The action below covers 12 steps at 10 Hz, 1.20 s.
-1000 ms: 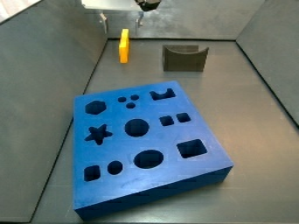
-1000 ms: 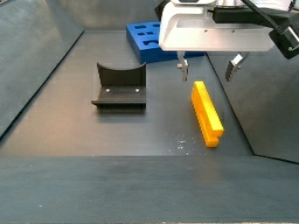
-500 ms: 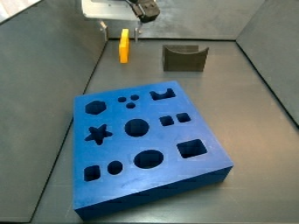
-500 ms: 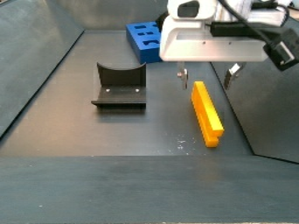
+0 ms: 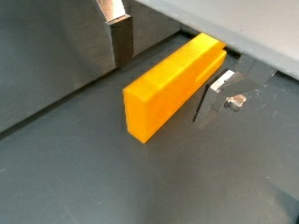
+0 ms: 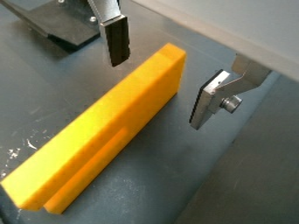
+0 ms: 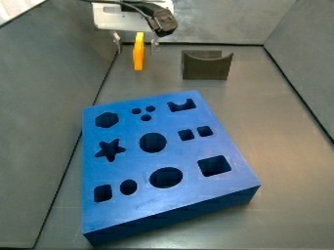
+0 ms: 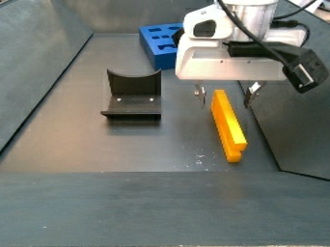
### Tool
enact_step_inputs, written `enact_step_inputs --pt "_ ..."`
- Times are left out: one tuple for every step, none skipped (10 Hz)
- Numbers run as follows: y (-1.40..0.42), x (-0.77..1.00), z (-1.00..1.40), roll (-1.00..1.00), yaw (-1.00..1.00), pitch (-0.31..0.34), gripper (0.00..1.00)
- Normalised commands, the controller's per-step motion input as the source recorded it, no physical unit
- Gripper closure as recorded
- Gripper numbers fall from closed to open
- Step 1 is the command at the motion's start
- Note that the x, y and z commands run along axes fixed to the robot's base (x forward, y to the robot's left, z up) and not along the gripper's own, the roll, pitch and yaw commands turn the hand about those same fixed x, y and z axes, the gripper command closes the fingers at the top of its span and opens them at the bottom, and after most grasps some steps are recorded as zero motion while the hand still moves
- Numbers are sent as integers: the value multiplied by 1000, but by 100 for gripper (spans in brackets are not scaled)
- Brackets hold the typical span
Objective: Pick up the double-square object. Move up. Rotate the double-square object. Place the double-square object on the fixture. Regrasp the double-square object. Move to above the board. Insert the double-square object.
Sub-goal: Rotate the double-square object.
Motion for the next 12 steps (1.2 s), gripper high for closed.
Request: enact_step_inputs --pt "4 46 -663 -89 15 -49 0" --pt "5 44 -610 -93 15 -49 0" --pt "5 42 -539 -99 19 -61 0" --pt "5 40 -510 -101 20 -68 0" --pt "3 37 -454 -107 23 -72 0" --pt "4 39 -408 -111 24 -71 0" --pt "9 40 -359 -113 23 -72 0" --pt "7 38 -334 -116 24 -73 0" --pt "7 34 -281 -120 26 -77 0" --pt "11 38 -249 -121 25 -81 0" --pt "12 38 -225 -122 25 -85 0" --pt "10 33 -190 -124 24 -92 0"
